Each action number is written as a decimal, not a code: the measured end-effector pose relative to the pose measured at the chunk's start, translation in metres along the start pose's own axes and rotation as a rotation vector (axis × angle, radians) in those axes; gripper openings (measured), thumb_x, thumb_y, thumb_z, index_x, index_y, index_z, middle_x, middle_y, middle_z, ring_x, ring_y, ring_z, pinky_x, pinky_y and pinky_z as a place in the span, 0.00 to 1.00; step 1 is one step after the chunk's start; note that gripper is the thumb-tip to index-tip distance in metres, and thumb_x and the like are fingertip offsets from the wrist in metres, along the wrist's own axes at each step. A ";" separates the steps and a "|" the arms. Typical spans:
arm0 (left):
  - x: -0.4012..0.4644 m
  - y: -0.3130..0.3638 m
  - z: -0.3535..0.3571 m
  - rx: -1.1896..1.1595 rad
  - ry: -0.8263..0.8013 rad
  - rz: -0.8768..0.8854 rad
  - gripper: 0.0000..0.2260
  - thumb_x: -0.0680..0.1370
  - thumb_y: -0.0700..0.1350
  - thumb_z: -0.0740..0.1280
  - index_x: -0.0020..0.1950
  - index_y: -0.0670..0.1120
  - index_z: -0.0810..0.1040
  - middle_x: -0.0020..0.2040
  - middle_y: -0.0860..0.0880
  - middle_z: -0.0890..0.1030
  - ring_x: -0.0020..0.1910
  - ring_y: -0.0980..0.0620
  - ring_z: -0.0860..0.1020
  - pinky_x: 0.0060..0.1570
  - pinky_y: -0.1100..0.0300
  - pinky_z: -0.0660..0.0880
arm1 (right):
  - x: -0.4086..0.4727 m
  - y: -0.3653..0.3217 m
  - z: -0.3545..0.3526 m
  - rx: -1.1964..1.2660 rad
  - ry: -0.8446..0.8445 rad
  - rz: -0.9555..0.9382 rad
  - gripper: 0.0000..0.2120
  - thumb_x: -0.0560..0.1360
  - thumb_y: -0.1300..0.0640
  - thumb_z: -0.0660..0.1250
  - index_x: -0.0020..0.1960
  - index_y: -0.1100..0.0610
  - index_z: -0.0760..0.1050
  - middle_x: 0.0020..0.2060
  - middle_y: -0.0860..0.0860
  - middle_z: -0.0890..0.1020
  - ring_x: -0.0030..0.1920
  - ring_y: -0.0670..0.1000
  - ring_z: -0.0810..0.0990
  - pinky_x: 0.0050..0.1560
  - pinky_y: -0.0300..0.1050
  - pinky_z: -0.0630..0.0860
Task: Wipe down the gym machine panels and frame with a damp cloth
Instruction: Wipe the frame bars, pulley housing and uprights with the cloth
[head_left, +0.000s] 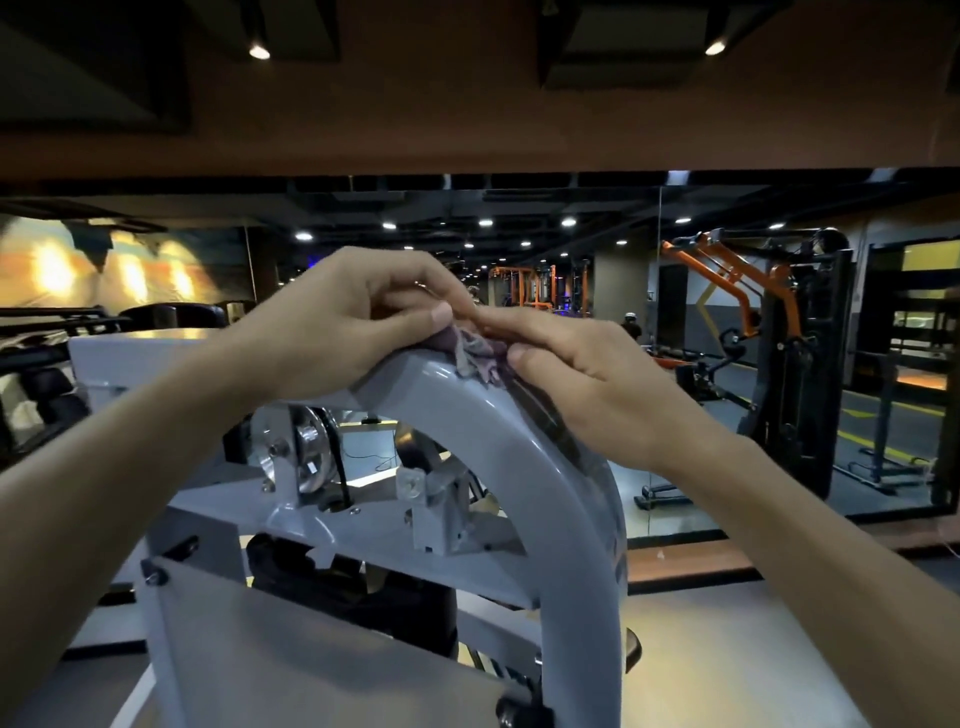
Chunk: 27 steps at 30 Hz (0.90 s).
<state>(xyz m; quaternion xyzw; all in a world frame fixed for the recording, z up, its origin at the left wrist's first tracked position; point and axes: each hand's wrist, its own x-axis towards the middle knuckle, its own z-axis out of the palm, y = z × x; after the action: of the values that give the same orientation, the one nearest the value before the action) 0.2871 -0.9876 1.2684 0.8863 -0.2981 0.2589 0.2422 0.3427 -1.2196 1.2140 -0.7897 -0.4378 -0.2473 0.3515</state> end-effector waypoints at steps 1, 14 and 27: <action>-0.003 -0.005 0.000 -0.034 0.089 0.019 0.08 0.84 0.43 0.65 0.59 0.49 0.82 0.49 0.53 0.88 0.53 0.55 0.85 0.57 0.53 0.79 | -0.001 0.000 0.002 -0.003 -0.009 -0.013 0.20 0.85 0.56 0.58 0.75 0.45 0.72 0.64 0.40 0.81 0.65 0.39 0.77 0.67 0.43 0.73; 0.002 -0.030 0.006 0.014 0.260 -0.131 0.12 0.87 0.44 0.59 0.59 0.55 0.81 0.55 0.61 0.85 0.59 0.62 0.81 0.65 0.52 0.77 | 0.007 0.000 0.005 0.008 -0.144 -0.118 0.24 0.84 0.43 0.52 0.78 0.44 0.67 0.75 0.35 0.70 0.74 0.32 0.64 0.76 0.37 0.61; 0.001 -0.028 0.021 0.118 0.307 -0.192 0.12 0.88 0.49 0.57 0.59 0.59 0.80 0.54 0.64 0.84 0.56 0.65 0.80 0.61 0.53 0.77 | 0.032 0.018 0.008 0.112 -0.173 -0.066 0.25 0.85 0.38 0.45 0.74 0.40 0.72 0.72 0.35 0.73 0.73 0.34 0.67 0.77 0.42 0.61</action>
<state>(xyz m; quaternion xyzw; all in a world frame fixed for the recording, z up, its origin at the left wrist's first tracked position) 0.3123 -0.9806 1.2460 0.8733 -0.1559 0.3839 0.2562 0.3742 -1.2038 1.2253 -0.7725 -0.5052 -0.1650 0.3476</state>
